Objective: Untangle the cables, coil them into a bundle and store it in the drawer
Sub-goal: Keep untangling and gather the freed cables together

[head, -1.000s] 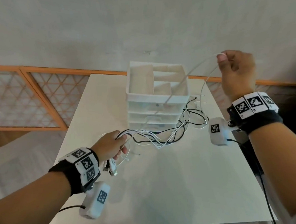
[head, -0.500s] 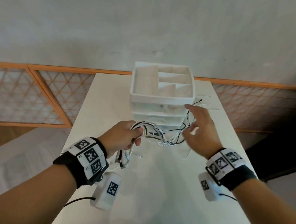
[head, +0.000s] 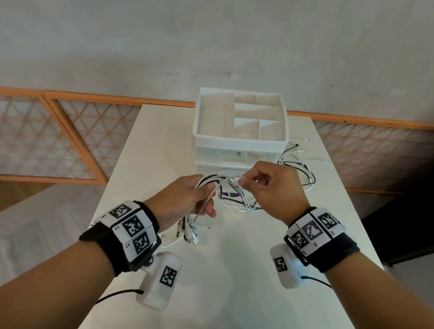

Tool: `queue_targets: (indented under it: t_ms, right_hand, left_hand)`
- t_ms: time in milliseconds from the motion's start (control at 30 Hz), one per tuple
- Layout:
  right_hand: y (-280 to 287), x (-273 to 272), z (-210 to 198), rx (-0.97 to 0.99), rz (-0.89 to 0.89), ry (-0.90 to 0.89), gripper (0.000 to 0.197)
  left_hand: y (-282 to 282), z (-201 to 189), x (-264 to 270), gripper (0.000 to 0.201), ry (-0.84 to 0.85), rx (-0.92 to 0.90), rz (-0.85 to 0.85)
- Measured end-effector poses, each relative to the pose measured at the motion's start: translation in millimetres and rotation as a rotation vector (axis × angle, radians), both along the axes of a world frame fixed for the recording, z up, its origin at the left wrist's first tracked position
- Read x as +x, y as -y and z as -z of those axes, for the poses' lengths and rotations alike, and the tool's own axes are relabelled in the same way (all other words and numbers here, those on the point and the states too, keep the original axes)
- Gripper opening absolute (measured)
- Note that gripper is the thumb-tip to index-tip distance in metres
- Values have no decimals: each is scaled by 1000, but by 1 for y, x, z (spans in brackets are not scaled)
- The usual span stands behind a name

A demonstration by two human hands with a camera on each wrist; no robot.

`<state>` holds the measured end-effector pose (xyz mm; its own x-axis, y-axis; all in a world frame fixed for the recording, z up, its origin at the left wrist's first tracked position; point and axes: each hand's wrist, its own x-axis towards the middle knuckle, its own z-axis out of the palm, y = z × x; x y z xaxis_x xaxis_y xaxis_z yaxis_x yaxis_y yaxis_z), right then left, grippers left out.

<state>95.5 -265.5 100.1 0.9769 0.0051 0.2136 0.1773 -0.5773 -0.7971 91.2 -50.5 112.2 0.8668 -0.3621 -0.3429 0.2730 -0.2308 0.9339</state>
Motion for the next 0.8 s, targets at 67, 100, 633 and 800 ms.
queue_targets:
  t_ms: [67,100,633,800]
  right_hand:
    - [1,1,1,-45,16,-37,16]
    - [1,0,2,-64,16,-67,13]
    - [67,23,34,-649,162,-360,17]
    - [58,16,59,-529,257,-180,48]
  left_hand:
    - [-1,-2,-2,23,0,-11,-32]
    - [-2,-2,-2,25,4,-10,-45]
    - [-39,-19,-12,33,294,453,253]
    - [-32,35,-12,30,402,851,350]
